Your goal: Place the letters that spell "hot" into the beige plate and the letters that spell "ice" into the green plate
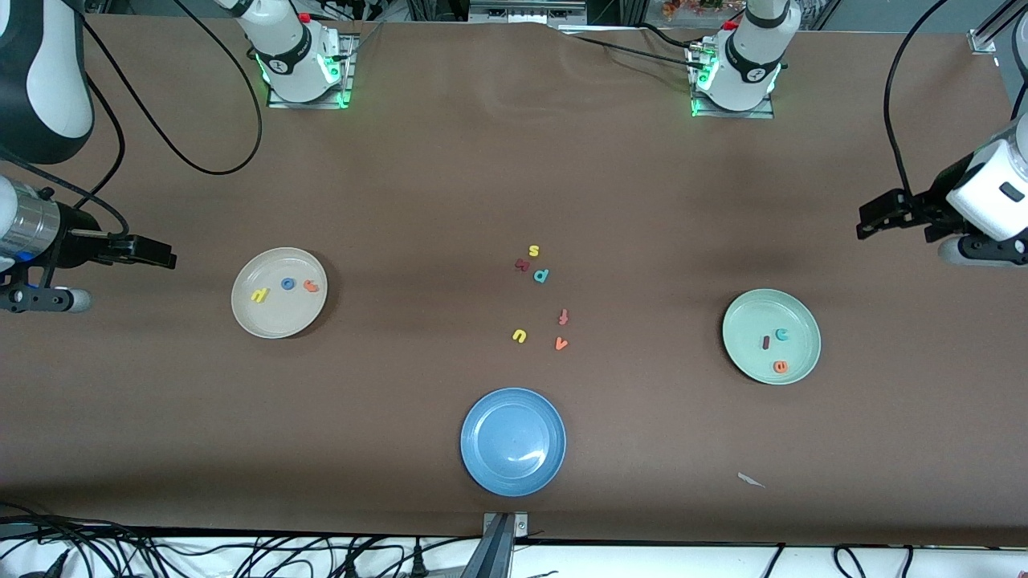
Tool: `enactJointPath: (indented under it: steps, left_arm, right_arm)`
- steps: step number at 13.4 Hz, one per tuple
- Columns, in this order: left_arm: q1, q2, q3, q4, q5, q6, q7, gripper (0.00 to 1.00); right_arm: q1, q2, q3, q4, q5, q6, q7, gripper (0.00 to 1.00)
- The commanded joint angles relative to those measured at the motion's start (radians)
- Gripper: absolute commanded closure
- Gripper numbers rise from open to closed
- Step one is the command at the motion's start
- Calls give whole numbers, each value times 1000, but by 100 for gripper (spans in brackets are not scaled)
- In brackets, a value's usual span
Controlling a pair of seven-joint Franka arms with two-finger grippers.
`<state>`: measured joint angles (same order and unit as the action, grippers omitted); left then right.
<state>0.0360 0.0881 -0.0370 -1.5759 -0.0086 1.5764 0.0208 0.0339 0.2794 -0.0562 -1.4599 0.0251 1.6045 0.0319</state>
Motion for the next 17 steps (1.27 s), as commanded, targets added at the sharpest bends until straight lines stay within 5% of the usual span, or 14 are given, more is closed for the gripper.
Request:
enactJointPath:
  steps: [1,17]
  left_arm:
    - [-15,-30,19,-23,-33,-26,16,0]
    - [-13,-37,14,-23,-33,-96,22,0]
  right_arm:
    - [-14,-28,18,-31,-11,9,8,0]
    - [-8,-28,21,-28,-11,8,16,0]
